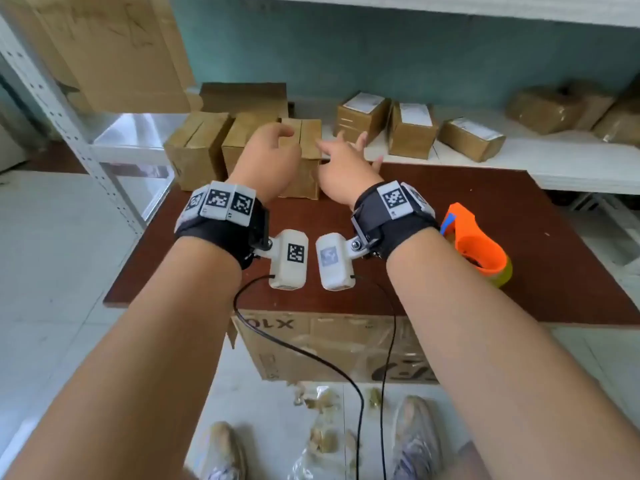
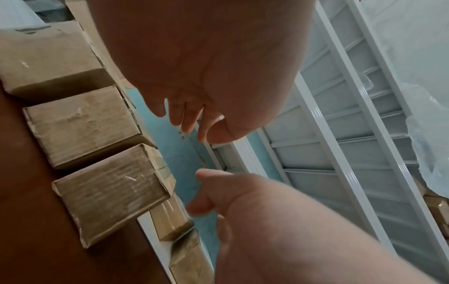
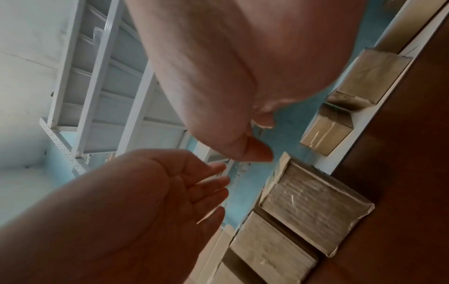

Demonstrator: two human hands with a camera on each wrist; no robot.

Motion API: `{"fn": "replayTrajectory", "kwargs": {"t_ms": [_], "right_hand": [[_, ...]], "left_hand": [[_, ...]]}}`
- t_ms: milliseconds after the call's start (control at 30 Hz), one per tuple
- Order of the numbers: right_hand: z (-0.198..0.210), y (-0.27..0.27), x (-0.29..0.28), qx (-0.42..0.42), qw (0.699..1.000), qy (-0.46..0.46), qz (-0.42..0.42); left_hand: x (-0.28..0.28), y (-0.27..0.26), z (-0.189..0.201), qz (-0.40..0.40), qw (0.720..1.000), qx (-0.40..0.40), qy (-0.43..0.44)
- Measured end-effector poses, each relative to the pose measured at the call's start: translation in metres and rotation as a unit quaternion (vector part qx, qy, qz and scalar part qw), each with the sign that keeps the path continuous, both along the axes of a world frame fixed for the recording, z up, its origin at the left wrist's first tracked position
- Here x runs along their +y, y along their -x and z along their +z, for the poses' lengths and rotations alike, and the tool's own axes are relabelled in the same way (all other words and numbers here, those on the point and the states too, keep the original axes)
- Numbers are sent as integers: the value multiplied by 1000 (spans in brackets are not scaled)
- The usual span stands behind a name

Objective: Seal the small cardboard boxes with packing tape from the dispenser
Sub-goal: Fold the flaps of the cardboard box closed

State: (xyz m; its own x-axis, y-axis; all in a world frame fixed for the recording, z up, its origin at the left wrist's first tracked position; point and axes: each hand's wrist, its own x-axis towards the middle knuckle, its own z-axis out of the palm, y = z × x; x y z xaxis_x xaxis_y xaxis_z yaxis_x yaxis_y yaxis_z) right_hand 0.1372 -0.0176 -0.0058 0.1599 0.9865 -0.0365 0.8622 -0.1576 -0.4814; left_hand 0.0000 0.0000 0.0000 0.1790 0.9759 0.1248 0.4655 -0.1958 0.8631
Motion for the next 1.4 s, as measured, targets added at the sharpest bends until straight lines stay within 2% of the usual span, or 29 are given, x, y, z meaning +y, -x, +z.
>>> {"fn": "replayTrajectory", "kwargs": {"t_ms": [67, 200, 400, 533, 633, 700, 767, 900, 1000, 1100, 1200, 1400], "right_hand": [[-8, -2, 13, 18, 999, 11, 43], [-36, 2, 34, -26, 994, 21, 100], [-46, 6, 38, -122, 990, 20, 70], [-34, 3, 38, -89, 994, -50, 46], [-34, -7, 34, -20, 997, -74, 27], [-34, -12, 31, 65, 995, -80, 17], [-36, -16, 29, 171, 978, -121, -9], [-38, -20, 24, 302, 935, -161, -96], [-36, -26, 18, 333, 925, -119, -137], [-24, -30, 4, 290, 947, -38, -132], [-13, -33, -14, 284, 950, 32, -125], [3, -38, -56, 415, 893, 50, -169]], "left_hand": [[15, 2, -6, 5, 1000, 11, -2], [29, -2, -18, -5, 1000, 25, -3], [29, -15, -30, -1, 1000, -10, 4], [26, -27, -31, 27, 999, -1, 24], [20, -31, -29, 32, 998, -31, 42], [20, -31, -31, 47, 997, -39, 53], [19, -29, -29, 54, 996, -39, 62], [27, -25, -30, 70, 991, -71, 91], [20, -31, -22, 56, 990, -91, 91], [4, -40, -10, 44, 990, -103, 83], [-18, -45, 3, 24, 991, -106, 82], [-65, -41, 20, -8, 993, -87, 75]]}}
